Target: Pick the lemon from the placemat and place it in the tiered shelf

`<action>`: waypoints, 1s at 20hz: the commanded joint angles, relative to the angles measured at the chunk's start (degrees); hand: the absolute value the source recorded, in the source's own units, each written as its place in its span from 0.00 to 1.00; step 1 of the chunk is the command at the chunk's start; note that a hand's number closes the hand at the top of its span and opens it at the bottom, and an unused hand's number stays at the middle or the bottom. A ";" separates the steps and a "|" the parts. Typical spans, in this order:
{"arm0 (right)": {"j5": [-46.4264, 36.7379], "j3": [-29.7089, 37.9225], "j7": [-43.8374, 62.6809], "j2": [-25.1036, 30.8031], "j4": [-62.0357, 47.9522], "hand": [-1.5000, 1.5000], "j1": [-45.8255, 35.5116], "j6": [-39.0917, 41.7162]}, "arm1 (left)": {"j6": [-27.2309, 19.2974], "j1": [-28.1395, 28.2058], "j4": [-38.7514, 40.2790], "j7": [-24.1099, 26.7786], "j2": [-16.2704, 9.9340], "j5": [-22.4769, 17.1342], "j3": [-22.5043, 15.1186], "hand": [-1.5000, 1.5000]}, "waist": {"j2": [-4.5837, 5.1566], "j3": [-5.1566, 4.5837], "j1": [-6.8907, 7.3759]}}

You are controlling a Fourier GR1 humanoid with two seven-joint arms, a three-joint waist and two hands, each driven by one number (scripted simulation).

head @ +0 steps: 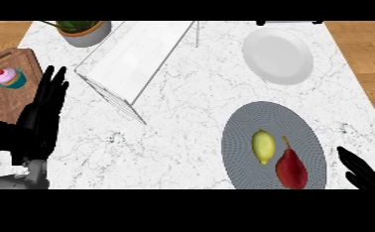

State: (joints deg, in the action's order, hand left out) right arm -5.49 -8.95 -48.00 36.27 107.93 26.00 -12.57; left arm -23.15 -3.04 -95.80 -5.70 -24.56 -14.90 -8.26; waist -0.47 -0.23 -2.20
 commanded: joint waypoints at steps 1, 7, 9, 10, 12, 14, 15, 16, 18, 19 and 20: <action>-12.92 2.31 7.91 2.50 5.28 0.00 6.16 -10.01 | 0.77 -0.40 -0.85 -1.84 -2.58 -0.13 1.66 0.50 | -0.18 -0.18 -0.78; -34.48 -2.42 26.71 -2.93 12.47 0.00 12.88 -17.99 | 0.53 0.58 -3.42 -1.64 -1.07 0.57 -0.18 0.50 | 0.21 -0.18 0.91; -41.81 -5.36 33.31 -7.10 13.94 0.00 13.03 -18.35 | 1.84 0.75 -0.95 1.58 0.07 -0.10 0.53 0.50 | 0.54 -0.11 1.50; -46.59 -8.04 35.67 -8.85 14.98 0.00 13.60 -17.75 | 1.32 -0.17 -0.49 1.13 0.87 0.39 -0.13 0.50 | 0.59 -0.08 1.45; -54.47 -10.69 41.84 -13.23 12.99 0.00 8.67 -15.39 | 0.53 -2.65 0.82 0.67 1.43 2.20 -1.16 0.50 | 0.83 -0.01 2.19; -62.22 -12.00 47.49 -15.74 14.52 0.00 8.94 -12.17 | 0.81 -0.99 1.78 1.81 2.60 2.07 -1.73 0.50 | 0.82 -0.08 2.16; -65.13 -10.99 49.78 -17.03 14.29 0.00 7.84 -11.20 | 2.75 -0.62 1.76 1.17 1.00 0.38 0.14 0.50 | 0.68 0.01 2.31; -68.94 -12.70 51.37 -19.65 14.23 0.00 8.07 -11.37 | 1.65 0.22 -0.61 -0.29 0.90 1.77 -0.89 0.50 | 0.50 0.09 2.31; -75.36 -12.49 55.67 -22.28 12.27 0.00 6.24 -8.08 | 1.51 -1.27 -0.01 0.07 1.41 0.85 0.72 0.50 | 0.56 0.07 2.34; -78.33 -13.74 57.68 -23.68 13.07 0.00 5.78 -5.79 | 4.50 -1.37 3.52 2.95 1.03 -0.68 2.14 0.50 | 0.65 0.04 2.12; -80.57 -13.55 58.55 -24.89 9.73 0.00 5.95 -6.34 | 1.64 -0.79 -2.91 -2.84 0.52 1.28 -0.08 0.50 | 0.41 0.17 2.46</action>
State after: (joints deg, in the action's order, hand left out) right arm -75.18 -20.99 3.61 16.44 120.25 33.11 -21.99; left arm -21.17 -4.00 -95.53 -5.50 -23.45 -13.99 -8.10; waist 0.09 -0.19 -0.03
